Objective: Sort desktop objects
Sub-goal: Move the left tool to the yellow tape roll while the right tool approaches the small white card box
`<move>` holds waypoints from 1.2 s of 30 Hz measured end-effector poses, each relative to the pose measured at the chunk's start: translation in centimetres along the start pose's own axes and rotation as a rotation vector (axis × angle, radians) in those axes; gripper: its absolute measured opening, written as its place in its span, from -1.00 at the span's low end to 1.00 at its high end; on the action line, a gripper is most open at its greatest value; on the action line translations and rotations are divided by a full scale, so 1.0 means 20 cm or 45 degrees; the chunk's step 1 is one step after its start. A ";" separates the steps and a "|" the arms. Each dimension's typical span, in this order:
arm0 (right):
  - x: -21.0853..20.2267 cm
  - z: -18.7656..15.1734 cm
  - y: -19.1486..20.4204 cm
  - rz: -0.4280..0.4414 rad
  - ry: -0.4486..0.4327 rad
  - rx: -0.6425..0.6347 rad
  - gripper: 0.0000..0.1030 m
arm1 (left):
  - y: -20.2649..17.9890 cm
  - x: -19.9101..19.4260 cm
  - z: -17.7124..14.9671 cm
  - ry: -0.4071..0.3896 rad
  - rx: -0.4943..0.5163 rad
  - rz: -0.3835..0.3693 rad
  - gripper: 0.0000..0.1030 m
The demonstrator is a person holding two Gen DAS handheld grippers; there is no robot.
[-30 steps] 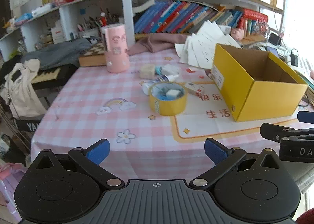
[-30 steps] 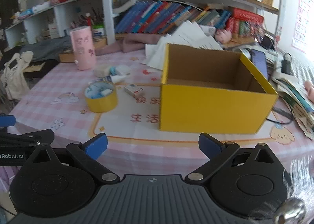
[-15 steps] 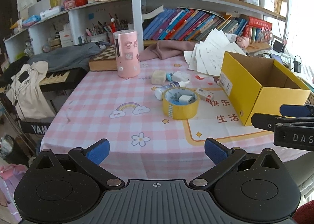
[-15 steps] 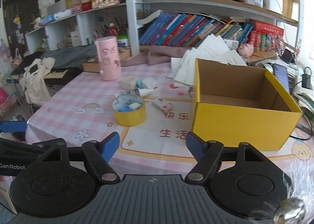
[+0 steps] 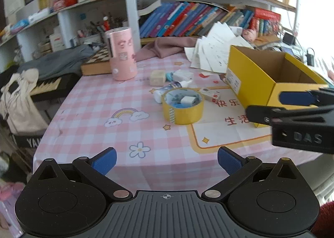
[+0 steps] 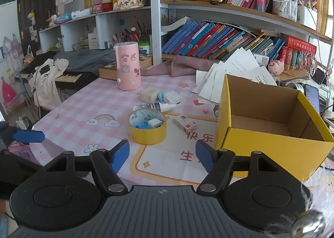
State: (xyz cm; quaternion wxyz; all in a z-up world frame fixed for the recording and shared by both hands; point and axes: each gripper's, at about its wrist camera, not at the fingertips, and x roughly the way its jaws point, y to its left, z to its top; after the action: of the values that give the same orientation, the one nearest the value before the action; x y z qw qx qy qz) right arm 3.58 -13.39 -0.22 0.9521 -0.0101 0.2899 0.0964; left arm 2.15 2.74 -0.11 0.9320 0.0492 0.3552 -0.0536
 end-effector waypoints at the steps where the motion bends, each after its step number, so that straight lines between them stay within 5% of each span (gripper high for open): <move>1: 0.01 0.00 0.00 -0.003 0.003 0.005 0.14 | 0.00 0.00 0.00 -0.006 0.007 -0.010 1.00; 13: 0.21 0.11 -0.01 -0.102 -0.028 0.007 0.11 | 0.02 0.21 0.10 -0.003 0.074 -0.102 1.00; 21: 0.39 0.18 -0.02 -0.128 0.051 -0.007 0.09 | 0.00 0.40 0.16 0.008 0.149 -0.153 1.00; 25: 0.50 0.23 0.00 -0.191 0.092 -0.043 -0.17 | 0.01 0.50 0.20 0.013 0.134 -0.169 1.00; 36: 0.80 0.29 -0.07 -0.217 0.250 0.021 -0.17 | 0.01 0.75 0.26 0.055 0.129 -0.201 1.00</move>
State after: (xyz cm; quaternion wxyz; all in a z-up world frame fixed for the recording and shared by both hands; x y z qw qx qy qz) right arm 20.09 -11.41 -4.34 0.9240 -0.0362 0.3804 0.0113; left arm 16.69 1.30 -6.21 0.9132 0.0692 0.3750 -0.1435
